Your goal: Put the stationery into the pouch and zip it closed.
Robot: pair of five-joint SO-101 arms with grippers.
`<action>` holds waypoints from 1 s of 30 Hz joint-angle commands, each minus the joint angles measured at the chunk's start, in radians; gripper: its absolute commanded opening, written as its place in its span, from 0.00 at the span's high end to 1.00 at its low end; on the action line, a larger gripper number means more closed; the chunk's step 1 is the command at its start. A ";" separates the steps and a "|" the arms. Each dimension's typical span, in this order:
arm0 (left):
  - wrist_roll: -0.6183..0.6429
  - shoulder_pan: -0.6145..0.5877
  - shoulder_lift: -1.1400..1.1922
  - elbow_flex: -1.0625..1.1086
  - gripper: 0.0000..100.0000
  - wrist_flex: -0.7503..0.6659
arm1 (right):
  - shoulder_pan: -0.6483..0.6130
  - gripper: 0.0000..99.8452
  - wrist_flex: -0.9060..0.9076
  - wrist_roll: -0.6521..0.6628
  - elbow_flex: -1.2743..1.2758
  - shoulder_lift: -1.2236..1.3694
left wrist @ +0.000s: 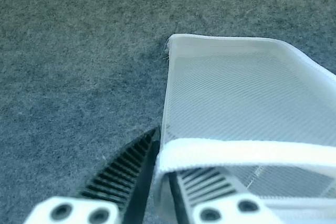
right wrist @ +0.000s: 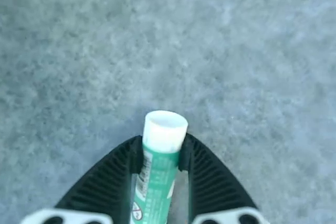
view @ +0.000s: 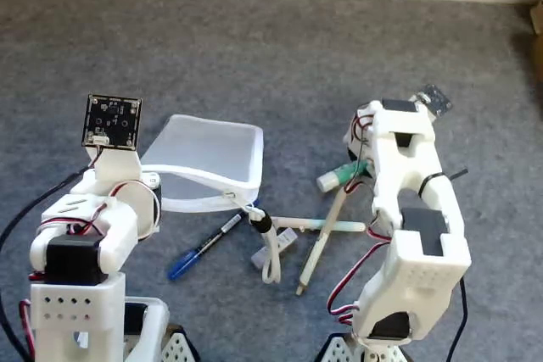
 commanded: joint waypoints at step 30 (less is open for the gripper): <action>0.049 -0.010 0.593 -0.737 0.99 0.345 | -0.216 1.00 0.036 0.433 0.245 -1.030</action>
